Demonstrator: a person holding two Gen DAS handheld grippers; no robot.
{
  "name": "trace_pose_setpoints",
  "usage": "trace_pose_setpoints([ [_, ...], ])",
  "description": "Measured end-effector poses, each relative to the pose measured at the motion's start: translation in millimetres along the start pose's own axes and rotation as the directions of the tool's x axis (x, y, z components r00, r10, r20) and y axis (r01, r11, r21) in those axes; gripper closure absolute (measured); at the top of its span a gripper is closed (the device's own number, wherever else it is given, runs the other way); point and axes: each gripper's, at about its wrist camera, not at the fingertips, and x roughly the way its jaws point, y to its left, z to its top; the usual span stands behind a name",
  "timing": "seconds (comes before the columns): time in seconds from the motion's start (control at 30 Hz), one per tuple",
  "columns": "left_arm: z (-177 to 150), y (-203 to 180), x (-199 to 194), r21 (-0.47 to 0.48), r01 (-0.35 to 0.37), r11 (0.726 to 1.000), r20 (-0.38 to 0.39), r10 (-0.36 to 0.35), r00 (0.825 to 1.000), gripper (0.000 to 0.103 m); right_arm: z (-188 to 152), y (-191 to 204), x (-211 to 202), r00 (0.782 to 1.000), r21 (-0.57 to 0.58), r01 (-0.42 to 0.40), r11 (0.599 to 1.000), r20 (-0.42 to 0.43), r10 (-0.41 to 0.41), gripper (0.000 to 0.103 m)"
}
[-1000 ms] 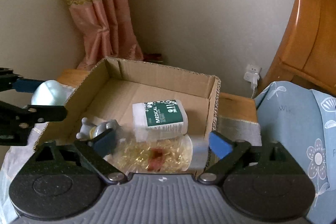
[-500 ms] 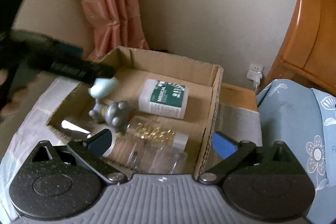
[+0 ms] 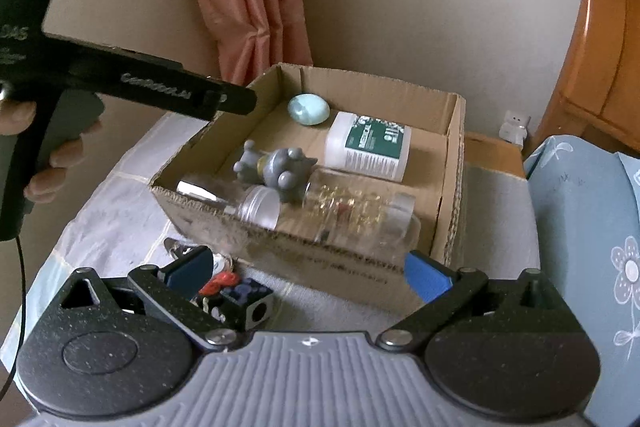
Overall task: Organize rigid objects
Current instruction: 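Carry the case and capsule bottle into the box and open both tools, then move the left tool to the pink bottle keychain while the right tool approaches the red S.L robot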
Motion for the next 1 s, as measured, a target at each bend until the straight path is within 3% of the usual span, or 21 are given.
trace_pose_setpoints([
  [0.17, -24.4, -6.1, -15.8, 0.011, -0.009, 1.000, 0.015, 0.009, 1.000, 0.005, -19.4, 1.9, 3.8, 1.000, 0.051, -0.008, 0.999, -0.006, 0.009, 0.000],
  [0.5, -100.3, -20.3, -27.5, 0.073, 0.005, 0.997, -0.073, 0.001, 0.997, 0.005, -54.8, 13.0, 22.7, 0.996, 0.081, -0.018, 0.997, -0.081, 0.025, 0.000],
  [0.77, -129.0, -11.6, -1.0, -0.021, 0.038, 0.999, -0.166, -0.041, 0.985, 0.005, -73.0, 28.1, 37.2, 0.991, 0.047, -0.024, 0.999, -0.130, 0.030, 0.000],
  [1.0, -140.7, 0.9, 2.0, -0.101, 0.086, 0.991, -0.170, -0.102, 0.980, 0.005, -74.8, 28.5, 38.5, 0.990, 0.062, -0.034, 0.998, -0.137, 0.042, 0.000],
])
